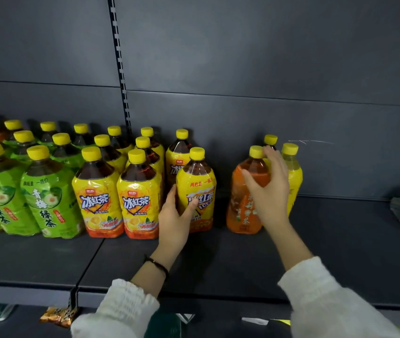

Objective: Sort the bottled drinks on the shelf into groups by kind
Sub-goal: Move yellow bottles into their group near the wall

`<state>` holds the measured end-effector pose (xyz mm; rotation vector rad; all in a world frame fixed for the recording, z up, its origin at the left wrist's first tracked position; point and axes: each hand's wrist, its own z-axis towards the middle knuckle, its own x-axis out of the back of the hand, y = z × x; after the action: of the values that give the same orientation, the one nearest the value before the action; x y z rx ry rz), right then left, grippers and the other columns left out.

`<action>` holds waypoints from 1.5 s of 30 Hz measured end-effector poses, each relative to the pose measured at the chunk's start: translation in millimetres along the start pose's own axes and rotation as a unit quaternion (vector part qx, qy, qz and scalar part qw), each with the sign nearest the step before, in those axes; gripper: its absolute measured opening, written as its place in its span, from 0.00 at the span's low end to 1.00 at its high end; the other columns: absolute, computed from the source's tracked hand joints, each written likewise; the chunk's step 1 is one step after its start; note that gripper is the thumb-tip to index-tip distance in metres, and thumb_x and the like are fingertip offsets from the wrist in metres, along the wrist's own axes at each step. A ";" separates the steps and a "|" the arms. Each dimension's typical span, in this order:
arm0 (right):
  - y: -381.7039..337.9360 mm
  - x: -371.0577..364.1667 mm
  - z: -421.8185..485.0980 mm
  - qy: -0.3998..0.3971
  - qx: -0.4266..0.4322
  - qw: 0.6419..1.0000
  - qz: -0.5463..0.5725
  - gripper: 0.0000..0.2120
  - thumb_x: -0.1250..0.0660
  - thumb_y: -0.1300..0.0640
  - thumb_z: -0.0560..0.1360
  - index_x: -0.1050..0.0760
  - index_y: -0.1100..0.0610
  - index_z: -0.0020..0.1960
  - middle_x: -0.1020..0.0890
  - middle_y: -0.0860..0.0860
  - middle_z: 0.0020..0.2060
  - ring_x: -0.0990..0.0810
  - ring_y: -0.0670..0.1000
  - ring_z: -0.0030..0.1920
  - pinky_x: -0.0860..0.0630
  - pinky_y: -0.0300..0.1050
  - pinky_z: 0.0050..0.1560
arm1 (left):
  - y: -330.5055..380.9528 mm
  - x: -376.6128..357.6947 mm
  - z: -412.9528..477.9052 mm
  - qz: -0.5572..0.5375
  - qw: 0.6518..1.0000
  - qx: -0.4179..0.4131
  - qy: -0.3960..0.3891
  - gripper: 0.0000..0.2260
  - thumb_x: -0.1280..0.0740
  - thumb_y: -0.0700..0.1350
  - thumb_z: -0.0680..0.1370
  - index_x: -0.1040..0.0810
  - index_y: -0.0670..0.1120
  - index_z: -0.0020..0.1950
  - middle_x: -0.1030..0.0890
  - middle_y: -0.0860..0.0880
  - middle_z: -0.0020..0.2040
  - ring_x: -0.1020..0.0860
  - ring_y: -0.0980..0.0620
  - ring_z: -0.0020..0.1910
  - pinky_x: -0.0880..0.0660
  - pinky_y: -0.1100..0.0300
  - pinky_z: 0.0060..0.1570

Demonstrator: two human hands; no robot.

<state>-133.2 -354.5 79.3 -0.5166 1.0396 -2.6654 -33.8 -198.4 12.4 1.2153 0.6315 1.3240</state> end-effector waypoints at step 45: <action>47.1 -38.8 -61.1 0.095 -0.209 0.971 -0.069 0.46 0.20 0.47 0.62 0.39 0.60 0.72 0.31 0.59 0.65 0.35 0.58 0.68 0.39 0.52 0.67 | -43.1 57.9 -25.4 0.061 0.978 -0.048 0.195 0.38 0.24 0.41 0.69 0.39 0.44 0.74 0.36 0.38 0.68 0.39 0.40 0.69 0.40 0.51 0.65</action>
<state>-118.4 -338.4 -4.3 -0.4263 1.6979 -2.6559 -28.2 -128.8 -18.8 0.9330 0.7663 1.6981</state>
